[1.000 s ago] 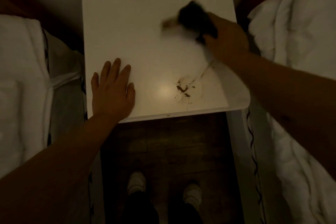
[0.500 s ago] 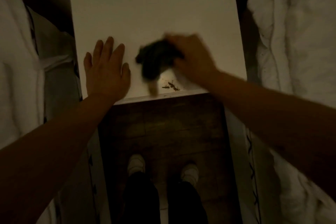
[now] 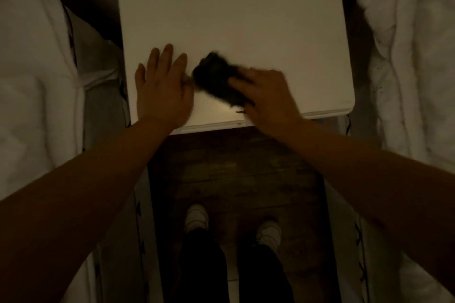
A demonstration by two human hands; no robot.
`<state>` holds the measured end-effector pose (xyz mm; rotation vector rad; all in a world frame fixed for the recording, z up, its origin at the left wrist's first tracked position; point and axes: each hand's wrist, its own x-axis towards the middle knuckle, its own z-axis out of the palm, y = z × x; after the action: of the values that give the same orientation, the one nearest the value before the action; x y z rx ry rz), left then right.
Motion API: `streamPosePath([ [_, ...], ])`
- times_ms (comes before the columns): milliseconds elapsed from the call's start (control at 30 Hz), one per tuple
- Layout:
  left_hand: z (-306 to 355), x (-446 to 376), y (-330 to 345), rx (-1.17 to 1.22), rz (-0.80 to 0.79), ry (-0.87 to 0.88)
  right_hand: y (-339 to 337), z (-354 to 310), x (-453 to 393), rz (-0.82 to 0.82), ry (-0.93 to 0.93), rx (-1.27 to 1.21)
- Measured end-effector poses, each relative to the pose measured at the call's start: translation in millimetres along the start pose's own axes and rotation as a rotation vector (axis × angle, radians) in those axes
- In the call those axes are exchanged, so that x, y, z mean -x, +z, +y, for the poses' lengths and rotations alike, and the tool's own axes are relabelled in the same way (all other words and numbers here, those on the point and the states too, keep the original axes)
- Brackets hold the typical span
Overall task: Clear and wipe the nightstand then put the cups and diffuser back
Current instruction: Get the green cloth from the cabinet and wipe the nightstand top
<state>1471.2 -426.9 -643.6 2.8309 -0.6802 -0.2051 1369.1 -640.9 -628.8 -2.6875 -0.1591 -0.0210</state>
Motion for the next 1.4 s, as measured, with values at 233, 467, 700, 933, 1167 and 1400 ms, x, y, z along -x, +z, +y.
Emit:
streamPosePath([
  [233, -4, 1, 8, -0.032, 0.045, -0.005, -34, 61, 12, 0.105, 0.351, 0.086],
  [467, -1, 4, 6, -0.073, 0.04, -0.111, -15, 42, 19, 0.083, 0.385, 0.152],
  [700, -25, 22, -11, -0.128, -0.044, 0.049, 23, -68, 14, -0.101, -0.07, 0.058],
  [933, -23, 32, -6, -0.097, 0.04, -0.089, -32, 52, -18, 0.25, 0.443, -0.021],
  [1167, -20, 33, -3, 0.045, 0.047, -0.115, -16, 69, -104, 0.086, 0.439, 0.293],
  [1400, -19, 34, -9, 0.133, 0.068, -0.091, 30, -23, -193, -0.018, 0.078, 0.184],
])
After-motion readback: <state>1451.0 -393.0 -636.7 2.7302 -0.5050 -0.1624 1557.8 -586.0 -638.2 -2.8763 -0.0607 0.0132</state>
